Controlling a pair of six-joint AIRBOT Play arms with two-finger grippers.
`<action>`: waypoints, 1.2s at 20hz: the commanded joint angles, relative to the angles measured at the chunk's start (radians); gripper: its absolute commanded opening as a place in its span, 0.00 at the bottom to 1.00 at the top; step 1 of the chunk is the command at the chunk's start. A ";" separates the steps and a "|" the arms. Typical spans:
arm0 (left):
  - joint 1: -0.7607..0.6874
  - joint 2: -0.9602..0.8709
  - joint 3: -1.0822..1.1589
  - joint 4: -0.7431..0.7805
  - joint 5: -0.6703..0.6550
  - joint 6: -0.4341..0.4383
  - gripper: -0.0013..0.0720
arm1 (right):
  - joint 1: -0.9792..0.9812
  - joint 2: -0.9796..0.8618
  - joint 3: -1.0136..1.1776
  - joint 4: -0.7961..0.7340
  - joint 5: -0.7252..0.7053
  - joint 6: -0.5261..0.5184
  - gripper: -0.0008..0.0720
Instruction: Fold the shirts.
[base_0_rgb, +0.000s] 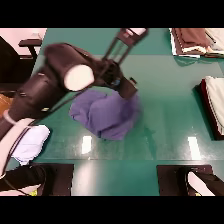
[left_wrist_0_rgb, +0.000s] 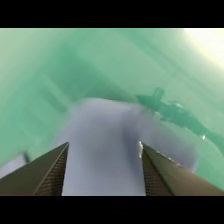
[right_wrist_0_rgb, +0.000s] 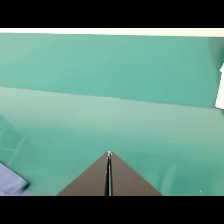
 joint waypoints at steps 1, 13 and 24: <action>0.052 -0.061 0.039 -0.008 -0.029 0.023 0.74 | -0.028 -0.005 0.000 0.001 0.054 0.003 0.04; 0.697 0.159 -0.520 -0.162 -0.205 -0.019 0.74 | -0.027 -0.102 0.000 0.002 0.114 0.003 0.04; 0.704 0.172 -0.949 -0.449 0.148 -0.050 0.74 | 0.101 -0.211 0.000 0.000 0.134 0.002 0.04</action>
